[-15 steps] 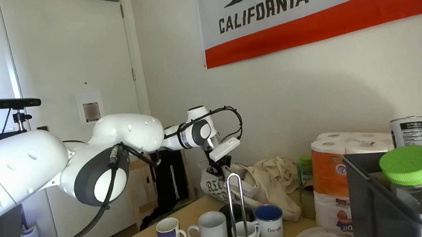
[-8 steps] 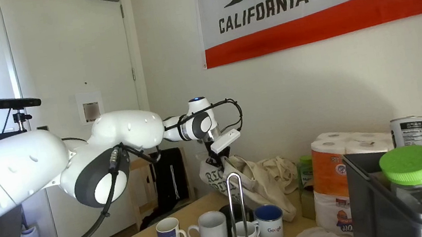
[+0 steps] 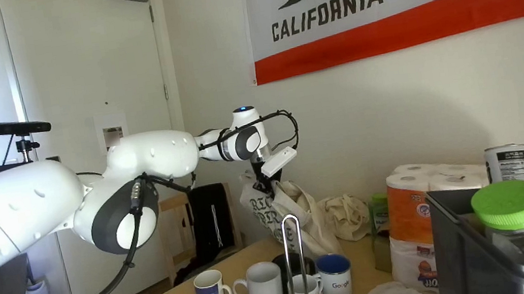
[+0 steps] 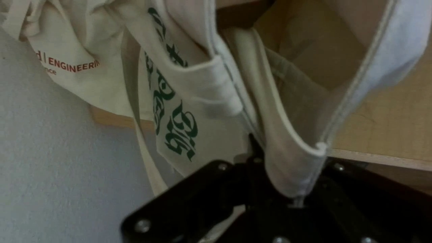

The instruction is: Pick up the bag and hand it

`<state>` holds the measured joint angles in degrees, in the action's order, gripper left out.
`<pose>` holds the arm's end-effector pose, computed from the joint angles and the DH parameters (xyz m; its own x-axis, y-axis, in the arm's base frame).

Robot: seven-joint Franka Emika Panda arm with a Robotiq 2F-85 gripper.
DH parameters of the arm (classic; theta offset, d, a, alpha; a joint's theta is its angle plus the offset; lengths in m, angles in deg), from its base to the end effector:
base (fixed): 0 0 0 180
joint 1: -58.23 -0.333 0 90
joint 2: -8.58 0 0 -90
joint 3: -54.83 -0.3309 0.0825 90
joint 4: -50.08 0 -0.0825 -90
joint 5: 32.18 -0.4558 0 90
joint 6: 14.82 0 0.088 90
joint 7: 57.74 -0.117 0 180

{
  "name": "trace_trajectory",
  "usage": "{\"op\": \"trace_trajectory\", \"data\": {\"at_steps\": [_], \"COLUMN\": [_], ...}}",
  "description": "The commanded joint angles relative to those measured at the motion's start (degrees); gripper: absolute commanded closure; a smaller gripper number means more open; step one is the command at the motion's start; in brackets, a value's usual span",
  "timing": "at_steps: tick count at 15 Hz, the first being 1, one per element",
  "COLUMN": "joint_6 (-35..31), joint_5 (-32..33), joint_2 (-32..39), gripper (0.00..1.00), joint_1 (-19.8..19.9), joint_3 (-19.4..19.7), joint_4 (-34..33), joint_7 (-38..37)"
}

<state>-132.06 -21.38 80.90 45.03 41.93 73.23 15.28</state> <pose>0.8888 0.2642 0.3232 -0.0397 0.9899 0.1362 0.9347 -0.0114 0.3552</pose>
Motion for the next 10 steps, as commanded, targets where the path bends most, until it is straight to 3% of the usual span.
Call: {"op": "trace_trajectory", "data": {"at_steps": [1, 10], "joint_6": [0.3, 2.7], "joint_5": [-0.2, -0.2], "joint_2": [-3.3, -7.1], "gripper": [0.98, 0.98], "joint_1": [-0.1, -0.4], "joint_3": [-0.5, -0.7], "joint_4": [1.0, 1.3], "joint_7": [1.7, 4.1]}}
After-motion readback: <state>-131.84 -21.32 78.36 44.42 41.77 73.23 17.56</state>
